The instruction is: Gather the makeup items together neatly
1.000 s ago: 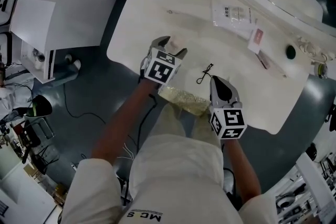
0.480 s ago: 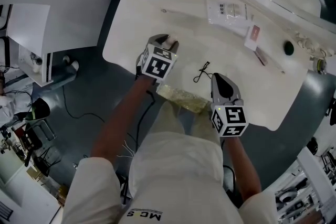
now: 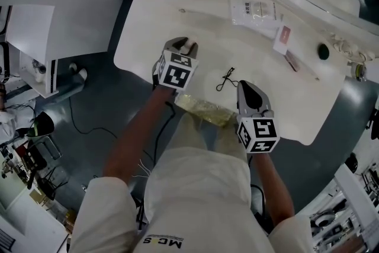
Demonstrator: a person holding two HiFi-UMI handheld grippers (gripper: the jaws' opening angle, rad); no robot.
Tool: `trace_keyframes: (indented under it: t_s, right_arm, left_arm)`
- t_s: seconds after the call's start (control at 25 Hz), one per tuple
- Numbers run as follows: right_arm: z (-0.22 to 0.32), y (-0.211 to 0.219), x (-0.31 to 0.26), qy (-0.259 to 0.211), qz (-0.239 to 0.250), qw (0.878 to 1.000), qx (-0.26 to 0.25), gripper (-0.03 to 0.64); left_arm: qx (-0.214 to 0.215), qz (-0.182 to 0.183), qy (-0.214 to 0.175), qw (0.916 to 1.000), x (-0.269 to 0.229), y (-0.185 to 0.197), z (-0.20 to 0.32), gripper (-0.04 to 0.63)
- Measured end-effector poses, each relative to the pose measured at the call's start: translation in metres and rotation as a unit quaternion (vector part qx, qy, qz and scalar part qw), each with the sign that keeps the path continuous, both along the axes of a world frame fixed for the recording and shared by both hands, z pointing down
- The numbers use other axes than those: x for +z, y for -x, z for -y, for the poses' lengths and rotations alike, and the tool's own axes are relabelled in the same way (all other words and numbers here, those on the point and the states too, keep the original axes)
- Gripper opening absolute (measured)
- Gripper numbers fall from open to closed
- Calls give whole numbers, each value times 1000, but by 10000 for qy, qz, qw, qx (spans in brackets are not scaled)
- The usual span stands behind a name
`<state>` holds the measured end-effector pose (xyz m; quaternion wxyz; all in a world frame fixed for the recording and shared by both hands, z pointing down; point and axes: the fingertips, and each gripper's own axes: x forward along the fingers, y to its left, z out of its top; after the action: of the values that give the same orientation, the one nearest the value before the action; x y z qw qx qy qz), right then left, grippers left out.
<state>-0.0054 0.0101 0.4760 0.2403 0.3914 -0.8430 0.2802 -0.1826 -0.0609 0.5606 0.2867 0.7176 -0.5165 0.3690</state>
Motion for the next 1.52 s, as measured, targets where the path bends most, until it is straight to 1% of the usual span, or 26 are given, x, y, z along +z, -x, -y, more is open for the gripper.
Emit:
trace_keyframes:
  t_s: [0.36,0.56,0.96,1.16,1.52]
  right_arm:
    - [-3,-2,-8,-67,-8,10000,45,3]
    - [-7,-7,-14,-118,-38,9999,61,3]
    - [-16,-23,-25,-230,-73,9996,165,3]
    - [-23,-29,-23,-211,-81,9996,175,3]
    - [-33,-44,-21,-182,-62,9994,298,2]
  left_arm:
    - [-22,-141,-103,9998,-18,-7,-13,126]
    - [-151,-270,-135,9994,-27,-12,-24,126]
    - [-225,-393,-229,9987,-43,-34,-54,126]
    - [-349,-471,-155,9982,-37,-48,-68,126]
    - [-597,-245,-124,9978,-25,-52,-79,127]
